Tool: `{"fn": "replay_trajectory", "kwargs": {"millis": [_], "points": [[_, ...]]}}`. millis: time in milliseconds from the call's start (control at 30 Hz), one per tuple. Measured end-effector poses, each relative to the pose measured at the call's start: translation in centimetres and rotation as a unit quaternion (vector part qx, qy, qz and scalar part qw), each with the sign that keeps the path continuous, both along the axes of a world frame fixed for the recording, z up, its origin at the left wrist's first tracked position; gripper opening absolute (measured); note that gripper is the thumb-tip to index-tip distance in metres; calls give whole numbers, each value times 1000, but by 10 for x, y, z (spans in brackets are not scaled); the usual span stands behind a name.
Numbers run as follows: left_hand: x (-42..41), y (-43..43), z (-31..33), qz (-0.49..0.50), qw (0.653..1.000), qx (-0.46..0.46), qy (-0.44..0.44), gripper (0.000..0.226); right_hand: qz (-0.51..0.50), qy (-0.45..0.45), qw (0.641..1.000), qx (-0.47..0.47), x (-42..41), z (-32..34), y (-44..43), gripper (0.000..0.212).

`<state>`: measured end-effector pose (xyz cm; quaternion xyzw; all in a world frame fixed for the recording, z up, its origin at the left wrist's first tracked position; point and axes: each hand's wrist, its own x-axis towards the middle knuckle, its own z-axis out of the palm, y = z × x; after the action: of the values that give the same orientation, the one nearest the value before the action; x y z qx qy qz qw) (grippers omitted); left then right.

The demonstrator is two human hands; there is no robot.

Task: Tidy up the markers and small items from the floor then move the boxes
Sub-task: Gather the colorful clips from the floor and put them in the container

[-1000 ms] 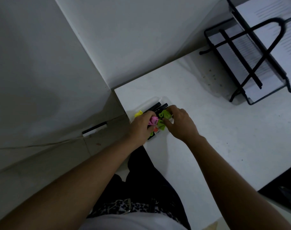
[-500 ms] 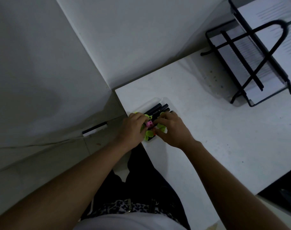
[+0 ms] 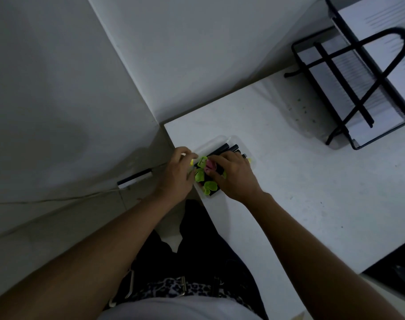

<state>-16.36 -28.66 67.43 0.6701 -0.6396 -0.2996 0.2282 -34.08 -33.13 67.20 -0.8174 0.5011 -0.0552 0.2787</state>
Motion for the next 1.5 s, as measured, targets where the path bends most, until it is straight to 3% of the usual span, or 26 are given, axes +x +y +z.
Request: {"fn": "replay_trajectory", "kwargs": {"millis": [267, 367, 533, 633, 800, 967, 1333, 1500], "points": [[-7, -15, 2, 46, 997, 40, 52, 40, -26, 10, 1000, -5, 0, -1, -7, 19], [-3, -16, 0, 48, 998, 23, 17, 43, -39, 15, 999, -10, -4, 0, -10, 17], [0, -12, 0, -1, 999, 19, 44, 50, -16, 35, 999, -2, -8, -2, -12, 23], [-2, -7, 0, -34, 998, 8, 44, 55, -15, 3, 1000, -17, -2, -1, -12, 29], [-2, -5, 1, -68, 997, 18, 36, 48, 67, 40, 997, -23, 9, -3, -12, 35], [-5, -5, -2, -59, 998, 21, 14, 43, 10, 85, 996, -28, 5, -4, -19, 26], [-12, -7, -3, -63, 998, 4, -19, 41, -15, 57, 998, -24, -9, -9, -15, 20], [-11, -10, -3, -72, 997, 1, -27, 38, -38, 47, 998, -29, -8, -10, -12, 32]]}}
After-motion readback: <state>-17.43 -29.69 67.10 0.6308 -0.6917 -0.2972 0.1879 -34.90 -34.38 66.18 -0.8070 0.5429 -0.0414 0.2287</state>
